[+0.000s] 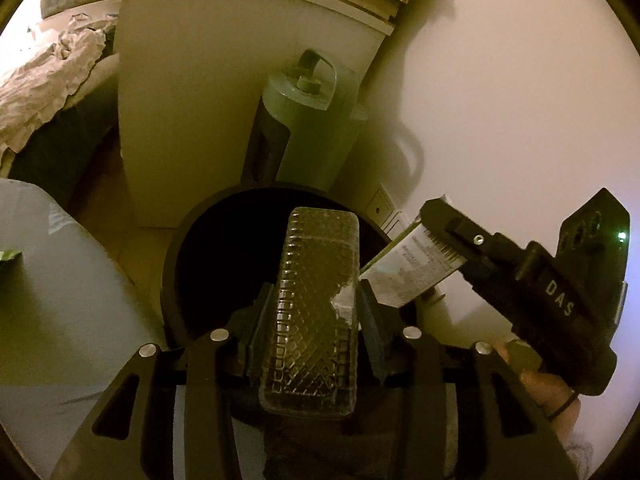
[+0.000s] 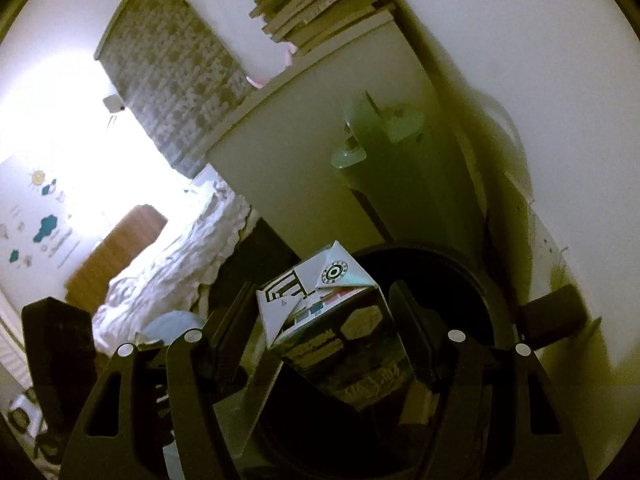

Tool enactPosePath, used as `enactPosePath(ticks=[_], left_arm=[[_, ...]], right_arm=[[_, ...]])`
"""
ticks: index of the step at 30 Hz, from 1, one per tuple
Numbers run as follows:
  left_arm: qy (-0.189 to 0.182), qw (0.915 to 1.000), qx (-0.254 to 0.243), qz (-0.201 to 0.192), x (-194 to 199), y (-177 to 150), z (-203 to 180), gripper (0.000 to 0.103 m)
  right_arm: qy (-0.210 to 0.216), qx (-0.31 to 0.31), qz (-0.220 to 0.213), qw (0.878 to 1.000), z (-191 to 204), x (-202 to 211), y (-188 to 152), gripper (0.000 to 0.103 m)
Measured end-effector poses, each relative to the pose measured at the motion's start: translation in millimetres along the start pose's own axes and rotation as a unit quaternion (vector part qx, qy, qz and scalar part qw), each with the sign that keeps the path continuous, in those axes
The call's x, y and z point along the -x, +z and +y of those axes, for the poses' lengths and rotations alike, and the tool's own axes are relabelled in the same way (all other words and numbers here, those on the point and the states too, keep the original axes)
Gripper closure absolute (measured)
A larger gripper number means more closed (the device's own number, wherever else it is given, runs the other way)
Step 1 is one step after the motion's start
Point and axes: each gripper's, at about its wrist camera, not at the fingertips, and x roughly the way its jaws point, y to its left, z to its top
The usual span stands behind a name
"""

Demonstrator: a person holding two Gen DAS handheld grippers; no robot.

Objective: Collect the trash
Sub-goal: 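Carry both items over the black bin and open both tools, then grasp the dark blue packet with the left tool while the right tool grasps the pink milk carton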

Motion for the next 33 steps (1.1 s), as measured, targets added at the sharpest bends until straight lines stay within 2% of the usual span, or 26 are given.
enactPosePath(ticks=[1,2,4,12,19,22,26,30,32,33], left_arm=[[0.002,1.0,-0.001,0.0,0.0,0.3,-1.1,0.048],[0.004,1.0,-0.001,-0.003,1.5,0.2,-2.1,0.034],[0.008,0.9999,-0.002,-0.015,7.1,-1.2,-3.6,0.021],[0.012,0.9994,-0.007,-0.03,37.1,-6.1,-5.2,0.021],[0.033,0.9968,0.006,-0.072,111.4,-26.8,15.6,0.021],[0.06,0.994,0.018,-0.09,149.4,-44.5,38.1,0.021],[0.12,0.9853,0.05,-0.11,204.7,-77.7,85.3,0.021],[0.19,0.9693,0.094,-0.124,257.4,-115.2,139.8,0.021],[0.228,0.9592,0.11,-0.127,279.3,-130.9,167.3,0.021],[0.251,0.9537,0.109,-0.124,288.2,-138.7,182.1,0.021]], right_arm=[[0.001,-0.001,0.003,1.0,0.5,-1.4,-0.2,0.036],[0.0,-0.003,0.006,1.0,1.2,-2.8,-0.7,0.033],[0.0,-0.008,0.008,1.0,1.3,-4.3,-1.8,0.028],[0.004,-0.002,0.006,1.0,4.6,-4.2,-5.5,0.028],[0.017,0.041,0.018,0.999,24.3,-6.3,-15.8,0.028],[0.028,0.078,0.026,0.996,44.4,-8.4,-24.6,0.028],[0.066,0.135,0.043,0.988,80.2,-11.5,-41.3,0.028],[0.118,0.163,0.074,0.977,118.9,-14.7,-58.6,0.028],[0.146,0.176,0.103,0.968,145.8,-18.2,-68.3,0.028],[0.173,0.186,0.124,0.959,168.6,-20.5,-75.9,0.028]])
